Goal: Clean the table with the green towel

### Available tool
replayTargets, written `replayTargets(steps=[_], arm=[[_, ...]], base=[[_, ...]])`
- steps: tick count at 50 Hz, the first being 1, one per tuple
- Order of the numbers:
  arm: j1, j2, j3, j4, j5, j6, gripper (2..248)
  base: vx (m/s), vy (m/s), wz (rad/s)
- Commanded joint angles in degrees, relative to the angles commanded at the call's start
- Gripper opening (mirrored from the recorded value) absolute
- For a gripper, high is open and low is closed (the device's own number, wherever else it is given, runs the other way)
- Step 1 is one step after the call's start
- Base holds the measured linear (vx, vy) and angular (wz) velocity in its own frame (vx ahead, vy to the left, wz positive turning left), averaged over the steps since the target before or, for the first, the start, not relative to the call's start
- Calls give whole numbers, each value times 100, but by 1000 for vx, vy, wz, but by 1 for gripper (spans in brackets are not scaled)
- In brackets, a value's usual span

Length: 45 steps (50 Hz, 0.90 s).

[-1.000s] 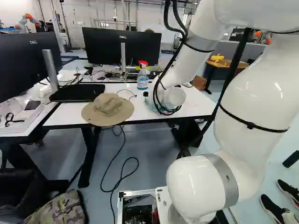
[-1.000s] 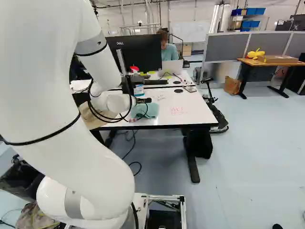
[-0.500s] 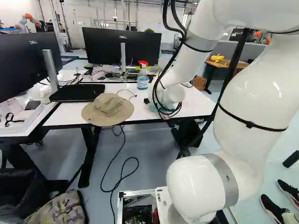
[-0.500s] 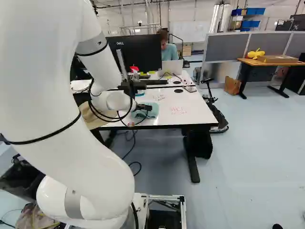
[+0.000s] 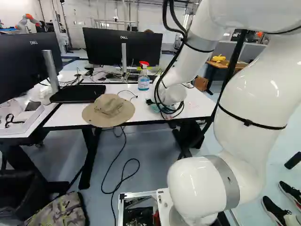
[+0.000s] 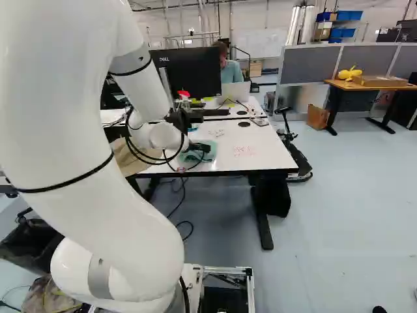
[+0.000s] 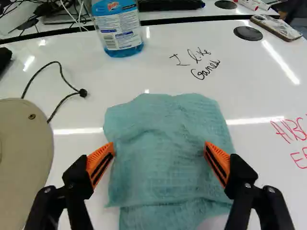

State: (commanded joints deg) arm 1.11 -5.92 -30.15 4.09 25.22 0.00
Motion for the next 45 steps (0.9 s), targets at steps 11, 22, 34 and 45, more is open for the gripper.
replayTargets(steps=[11, 22, 34, 45], arm=[[-102, -137, -151, 0, 0, 0, 247], [-102, -137, -151, 0, 0, 0, 236], [-102, -137, -151, 0, 0, 0, 160], [-102, -117, -145, 0, 0, 0, 59]], base=[[0, 0, 0], [0, 0, 0], [0, 0, 0], [0, 0, 0]])
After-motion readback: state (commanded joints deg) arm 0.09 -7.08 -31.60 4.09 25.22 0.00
